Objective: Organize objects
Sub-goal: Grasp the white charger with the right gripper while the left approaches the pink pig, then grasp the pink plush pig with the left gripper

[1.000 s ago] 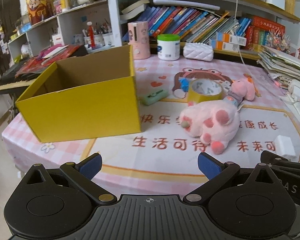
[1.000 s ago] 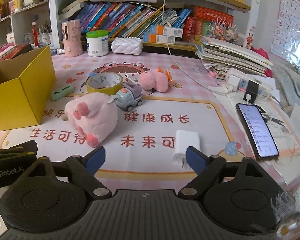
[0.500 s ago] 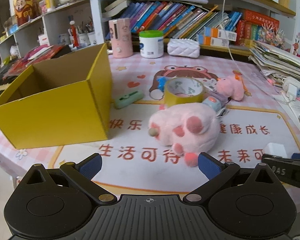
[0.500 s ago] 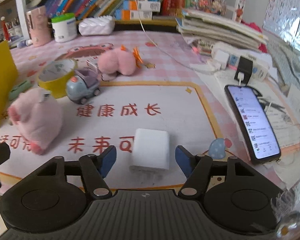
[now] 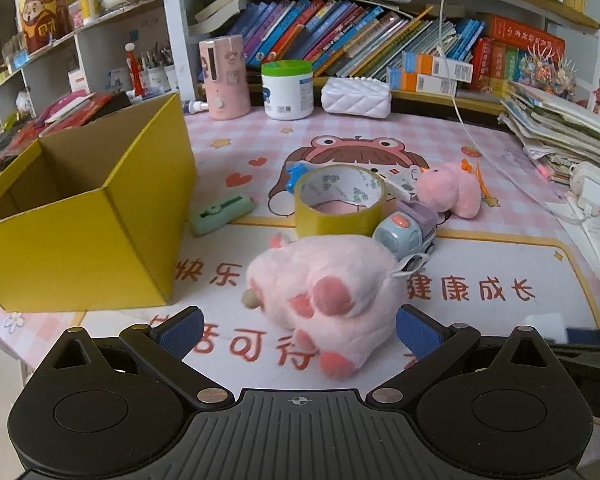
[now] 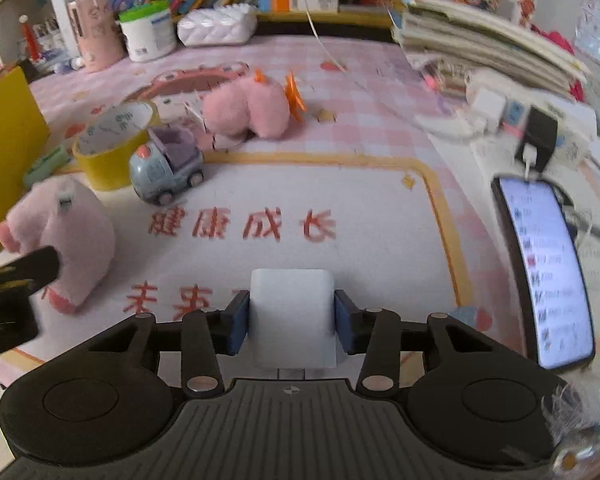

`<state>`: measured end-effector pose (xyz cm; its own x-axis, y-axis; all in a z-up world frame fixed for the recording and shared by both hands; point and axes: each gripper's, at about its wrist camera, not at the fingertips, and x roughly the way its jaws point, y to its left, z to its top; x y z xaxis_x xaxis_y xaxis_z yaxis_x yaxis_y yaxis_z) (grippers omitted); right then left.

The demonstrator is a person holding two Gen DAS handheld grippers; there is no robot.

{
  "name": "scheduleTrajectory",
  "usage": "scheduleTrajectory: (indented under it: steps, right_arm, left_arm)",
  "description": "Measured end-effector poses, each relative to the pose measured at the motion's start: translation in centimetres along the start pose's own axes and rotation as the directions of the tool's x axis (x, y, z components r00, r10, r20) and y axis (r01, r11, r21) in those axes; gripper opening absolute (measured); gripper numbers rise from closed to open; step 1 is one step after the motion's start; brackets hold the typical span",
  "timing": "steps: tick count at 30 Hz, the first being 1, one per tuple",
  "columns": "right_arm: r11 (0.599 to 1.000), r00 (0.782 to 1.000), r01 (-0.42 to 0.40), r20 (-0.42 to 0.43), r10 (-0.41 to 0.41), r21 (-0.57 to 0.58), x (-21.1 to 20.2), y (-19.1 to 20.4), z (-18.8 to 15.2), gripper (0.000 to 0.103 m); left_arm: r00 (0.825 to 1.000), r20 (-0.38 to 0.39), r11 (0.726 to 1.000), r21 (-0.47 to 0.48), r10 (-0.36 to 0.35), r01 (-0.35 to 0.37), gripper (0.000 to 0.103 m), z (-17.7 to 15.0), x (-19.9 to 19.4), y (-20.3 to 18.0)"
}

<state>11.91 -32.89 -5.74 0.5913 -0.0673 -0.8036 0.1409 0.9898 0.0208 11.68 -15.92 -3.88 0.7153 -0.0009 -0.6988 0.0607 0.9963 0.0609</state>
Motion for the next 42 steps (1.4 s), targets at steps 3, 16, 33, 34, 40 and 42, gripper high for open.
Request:
scheduleTrajectory:
  steps: [3, 16, 33, 34, 40, 42]
  right_arm:
    - [1.000, 0.998, 0.001, 0.060, 0.001, -0.031, -0.8, -0.2, 1.0, 0.041]
    - [0.994, 0.993, -0.014, 0.119, 0.027, -0.106, -1.4, -1.3, 2.9, 0.041]
    - [0.994, 0.992, -0.038, 0.114, 0.050, -0.099, -1.9, 0.0, 2.4, 0.041]
    - [0.994, 0.992, -0.041, 0.112, 0.053, -0.100, -1.9, 0.2, 2.3, 0.041]
    - [0.992, 0.989, -0.060, 0.127, 0.074, -0.113, -2.6, 1.3, 2.2, 0.041]
    - [0.990, 0.988, -0.068, 0.132, 0.084, -0.123, -2.8, 1.8, 2.1, 0.041]
  left_arm:
    - [0.999, -0.007, 0.999, 0.022, 0.033, -0.033, 0.103, 0.5, 1.0, -1.0]
    - [0.996, -0.068, 0.998, 0.015, 0.057, -0.056, 0.092, 1.8, 5.4, -3.3]
    - [1.000, 0.005, 0.998, -0.061, -0.003, 0.003, 0.051, 1.5, 1.7, -0.4]
    - [1.000, 0.011, 0.998, -0.060, -0.008, 0.008, 0.050, 1.5, 1.3, -0.2]
    - [0.994, 0.104, 0.999, -0.051, -0.013, 0.018, 0.049, 1.5, -1.2, 0.6]
    - [0.993, 0.119, 0.998, -0.054, -0.011, 0.017, 0.049, 1.4, -1.7, 1.0]
